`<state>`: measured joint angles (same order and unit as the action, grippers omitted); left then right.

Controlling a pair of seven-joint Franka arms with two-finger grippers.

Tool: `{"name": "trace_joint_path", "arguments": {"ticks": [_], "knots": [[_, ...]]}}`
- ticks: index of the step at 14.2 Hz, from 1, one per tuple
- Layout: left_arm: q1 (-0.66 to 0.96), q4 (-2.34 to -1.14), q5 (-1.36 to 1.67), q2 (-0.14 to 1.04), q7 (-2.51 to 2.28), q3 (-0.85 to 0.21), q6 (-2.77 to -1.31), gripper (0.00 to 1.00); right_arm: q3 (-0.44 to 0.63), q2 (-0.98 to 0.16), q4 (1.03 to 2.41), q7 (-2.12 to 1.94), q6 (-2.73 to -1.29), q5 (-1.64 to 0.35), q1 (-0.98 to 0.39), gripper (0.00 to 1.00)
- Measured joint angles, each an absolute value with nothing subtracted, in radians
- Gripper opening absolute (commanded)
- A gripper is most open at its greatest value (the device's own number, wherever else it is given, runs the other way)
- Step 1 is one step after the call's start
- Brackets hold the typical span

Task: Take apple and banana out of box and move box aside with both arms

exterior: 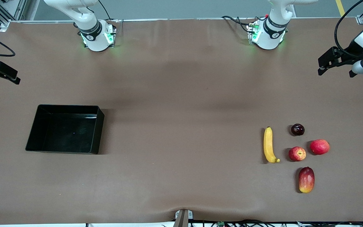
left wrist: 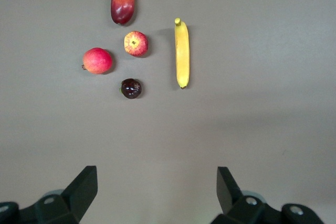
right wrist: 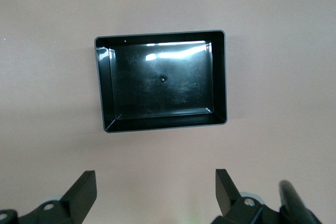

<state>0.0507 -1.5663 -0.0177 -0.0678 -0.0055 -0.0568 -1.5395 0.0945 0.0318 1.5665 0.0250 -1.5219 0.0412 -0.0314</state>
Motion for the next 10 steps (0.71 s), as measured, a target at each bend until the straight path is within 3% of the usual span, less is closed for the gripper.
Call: {"name": "trace_joint_path", "arguments": {"ticks": [10], "knots": [[0.035,-1.566,-0.024,-0.067,-0.004,-0.050,-1.530,1.00,0.092,0.032,1.572,-0.061,-1.545,-0.001,-0.043,1.00]]}}
